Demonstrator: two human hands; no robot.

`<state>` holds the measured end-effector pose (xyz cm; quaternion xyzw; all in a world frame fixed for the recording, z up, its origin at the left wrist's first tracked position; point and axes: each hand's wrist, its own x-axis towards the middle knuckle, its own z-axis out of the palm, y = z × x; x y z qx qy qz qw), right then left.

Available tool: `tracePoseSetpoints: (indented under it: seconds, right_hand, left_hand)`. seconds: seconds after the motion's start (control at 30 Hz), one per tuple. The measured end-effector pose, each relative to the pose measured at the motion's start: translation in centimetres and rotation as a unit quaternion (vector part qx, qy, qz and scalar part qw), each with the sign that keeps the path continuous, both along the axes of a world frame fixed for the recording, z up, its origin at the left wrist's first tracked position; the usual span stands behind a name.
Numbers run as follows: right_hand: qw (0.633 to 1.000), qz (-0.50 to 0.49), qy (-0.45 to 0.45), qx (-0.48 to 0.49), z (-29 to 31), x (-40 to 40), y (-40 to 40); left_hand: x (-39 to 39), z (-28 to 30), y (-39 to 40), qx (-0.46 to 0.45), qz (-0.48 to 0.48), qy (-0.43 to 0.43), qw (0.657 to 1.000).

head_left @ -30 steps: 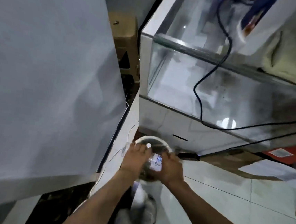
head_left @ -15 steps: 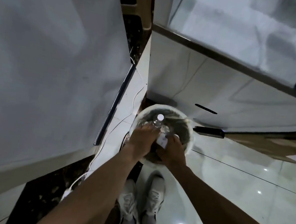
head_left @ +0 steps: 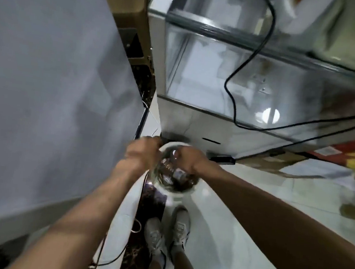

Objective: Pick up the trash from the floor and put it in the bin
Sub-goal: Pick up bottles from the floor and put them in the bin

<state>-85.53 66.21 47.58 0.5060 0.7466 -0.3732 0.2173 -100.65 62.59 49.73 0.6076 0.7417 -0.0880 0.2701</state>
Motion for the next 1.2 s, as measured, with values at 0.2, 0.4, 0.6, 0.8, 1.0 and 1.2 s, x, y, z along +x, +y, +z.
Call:
tracePoseSetpoints:
  seconds: [0.2, 0.4, 0.6, 0.8, 1.0, 1.2]
  right_hand:
    - [0.999, -0.023, -0.002, 0.027, 14.2, 3.1, -2.4]
    - [0.992, -0.104, -0.047, 0.058, 25.0, 9.6, -12.1]
    - [0.96, -0.229, -0.099, 0.125, 32.7, 18.1, -24.5]
    - [0.909, -0.355, -0.145, 0.16, 39.4, 28.1, -37.2]
    - [0.831, -0.474, -0.202, 0.208, 46.8, 38.9, -52.0]
    - [0.748, -0.572, -0.273, 0.197, 51.6, 47.5, -67.5]
  left_hand:
    - [3.2, 14.6, -2.1, 0.007, -0.1, 0.078, 0.992]
    - [10.4, 22.1, -11.2, 0.054, -0.264, 0.16, 0.95]
    - [18.8, 30.2, -17.4, 0.136, -0.336, 0.11, 0.925]
    - [30.9, 38.5, -23.4, 0.224, -0.449, 0.075, 0.862]
    - [47.0, 45.0, -34.1, 0.288, -0.565, 0.006, 0.773]
    - [61.5, 50.1, -50.0, 0.306, -0.672, -0.048, 0.673]
